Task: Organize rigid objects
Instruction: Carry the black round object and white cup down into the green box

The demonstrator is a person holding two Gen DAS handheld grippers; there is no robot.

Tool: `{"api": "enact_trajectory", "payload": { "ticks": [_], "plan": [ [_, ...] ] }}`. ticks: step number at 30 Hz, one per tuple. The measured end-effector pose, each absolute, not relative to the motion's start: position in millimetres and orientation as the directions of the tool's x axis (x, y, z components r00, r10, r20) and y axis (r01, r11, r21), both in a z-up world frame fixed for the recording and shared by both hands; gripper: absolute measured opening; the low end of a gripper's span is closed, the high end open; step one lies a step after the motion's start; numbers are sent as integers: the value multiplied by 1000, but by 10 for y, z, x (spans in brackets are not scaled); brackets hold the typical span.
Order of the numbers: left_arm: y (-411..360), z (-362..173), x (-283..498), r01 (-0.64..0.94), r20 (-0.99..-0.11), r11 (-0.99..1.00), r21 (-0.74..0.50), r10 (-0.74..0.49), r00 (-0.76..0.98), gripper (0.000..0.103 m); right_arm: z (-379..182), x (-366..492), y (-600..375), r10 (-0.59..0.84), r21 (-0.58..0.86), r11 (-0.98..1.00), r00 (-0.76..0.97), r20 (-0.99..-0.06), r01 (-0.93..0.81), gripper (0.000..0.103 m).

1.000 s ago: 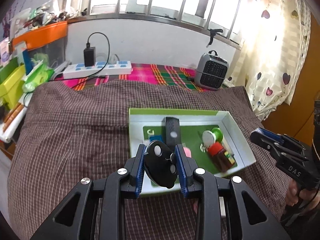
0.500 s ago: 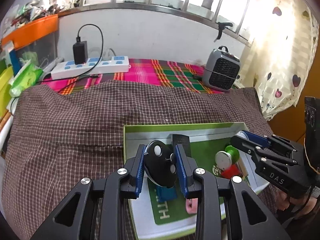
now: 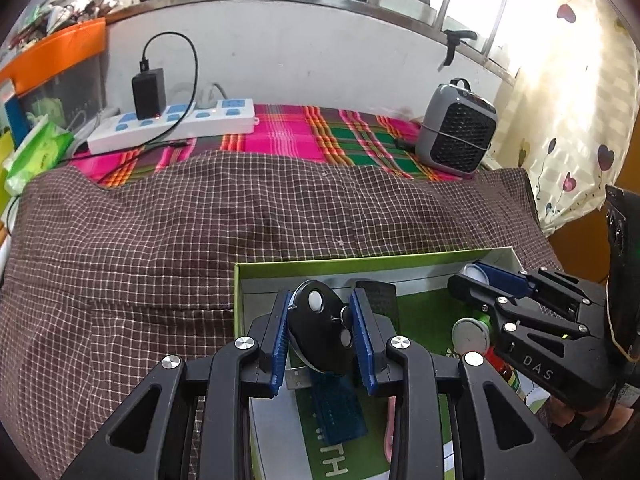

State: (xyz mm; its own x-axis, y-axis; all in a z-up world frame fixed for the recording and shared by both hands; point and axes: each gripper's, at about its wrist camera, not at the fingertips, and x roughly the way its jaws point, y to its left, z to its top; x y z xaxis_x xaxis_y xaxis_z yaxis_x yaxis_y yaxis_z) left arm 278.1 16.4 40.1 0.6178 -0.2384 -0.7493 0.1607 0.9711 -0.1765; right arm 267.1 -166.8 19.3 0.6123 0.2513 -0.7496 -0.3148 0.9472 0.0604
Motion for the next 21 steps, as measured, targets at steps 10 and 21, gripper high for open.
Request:
{"api": "enact_trajectory", "payload": {
  "ticks": [10,21],
  "plan": [
    [114,339,2820,173,-759,972,-160,-233,608,28,135,2721,-1654,248,66,948,596,-764,-311,29],
    [102,306,2823,178,-764,972,-155,-232,601,28,119,2757,-1653,241,64,950,586,-774,-307,29]
  ]
}}
